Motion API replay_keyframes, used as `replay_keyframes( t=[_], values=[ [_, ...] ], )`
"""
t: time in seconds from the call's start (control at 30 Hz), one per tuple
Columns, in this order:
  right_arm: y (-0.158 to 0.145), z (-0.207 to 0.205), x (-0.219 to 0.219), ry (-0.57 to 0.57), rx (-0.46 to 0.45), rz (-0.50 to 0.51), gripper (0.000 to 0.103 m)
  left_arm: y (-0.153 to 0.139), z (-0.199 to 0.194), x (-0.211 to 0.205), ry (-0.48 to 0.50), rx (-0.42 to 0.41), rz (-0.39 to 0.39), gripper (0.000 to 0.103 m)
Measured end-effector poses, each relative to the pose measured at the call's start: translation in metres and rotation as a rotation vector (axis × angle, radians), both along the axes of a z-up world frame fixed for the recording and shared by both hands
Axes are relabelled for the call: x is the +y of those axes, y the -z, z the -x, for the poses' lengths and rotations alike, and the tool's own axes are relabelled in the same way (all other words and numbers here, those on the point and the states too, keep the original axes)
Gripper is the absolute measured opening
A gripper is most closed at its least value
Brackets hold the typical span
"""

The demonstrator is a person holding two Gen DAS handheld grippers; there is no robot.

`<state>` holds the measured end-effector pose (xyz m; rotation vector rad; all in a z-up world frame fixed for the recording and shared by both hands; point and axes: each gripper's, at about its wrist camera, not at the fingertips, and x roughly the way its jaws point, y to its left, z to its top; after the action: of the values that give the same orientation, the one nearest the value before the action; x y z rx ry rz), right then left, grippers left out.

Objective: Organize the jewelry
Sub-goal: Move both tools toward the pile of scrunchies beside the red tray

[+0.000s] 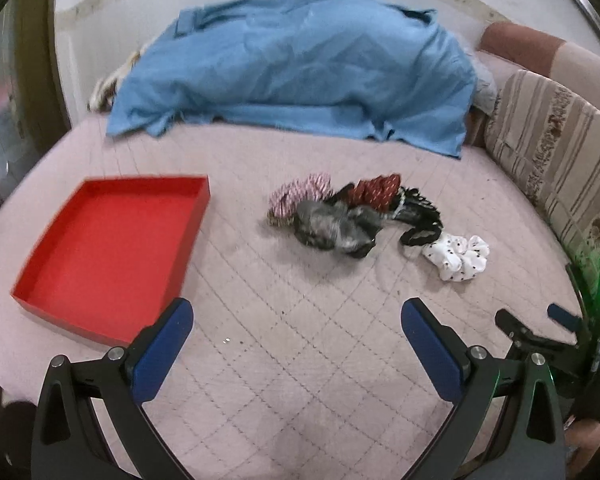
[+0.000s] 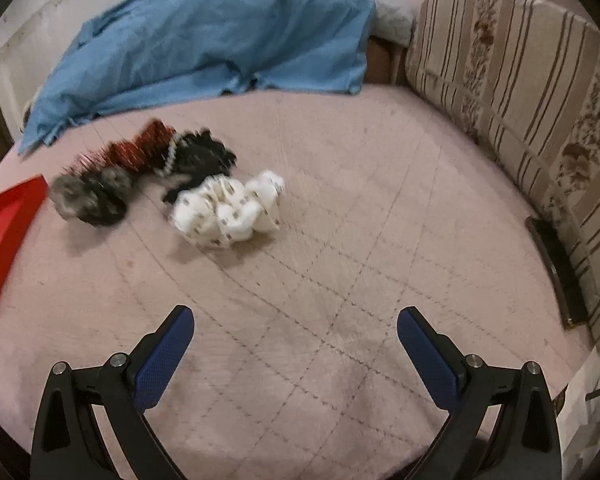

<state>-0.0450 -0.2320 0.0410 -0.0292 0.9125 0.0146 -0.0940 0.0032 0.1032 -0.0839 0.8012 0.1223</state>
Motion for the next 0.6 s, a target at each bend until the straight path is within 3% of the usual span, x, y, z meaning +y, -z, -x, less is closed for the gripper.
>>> replay_keyframes(
  t=[0.13,0.3,0.6],
  values=[
    [-0.021,0.011,0.008,-0.005,-0.051,-0.003,0.103,-0.016,0.014,-0.006,0.008,-0.05,-0.071,0.103],
    [-0.036,0.023,0.012,0.0,-0.087,-0.014,0.103,-0.027,0.022,0.003,-0.004,-0.072,-0.023,0.103],
    [-0.053,0.035,0.005,0.032,-0.114,-0.038,0.103,-0.037,0.04,0.017,-0.048,-0.127,-0.011,0.103]
  ],
)
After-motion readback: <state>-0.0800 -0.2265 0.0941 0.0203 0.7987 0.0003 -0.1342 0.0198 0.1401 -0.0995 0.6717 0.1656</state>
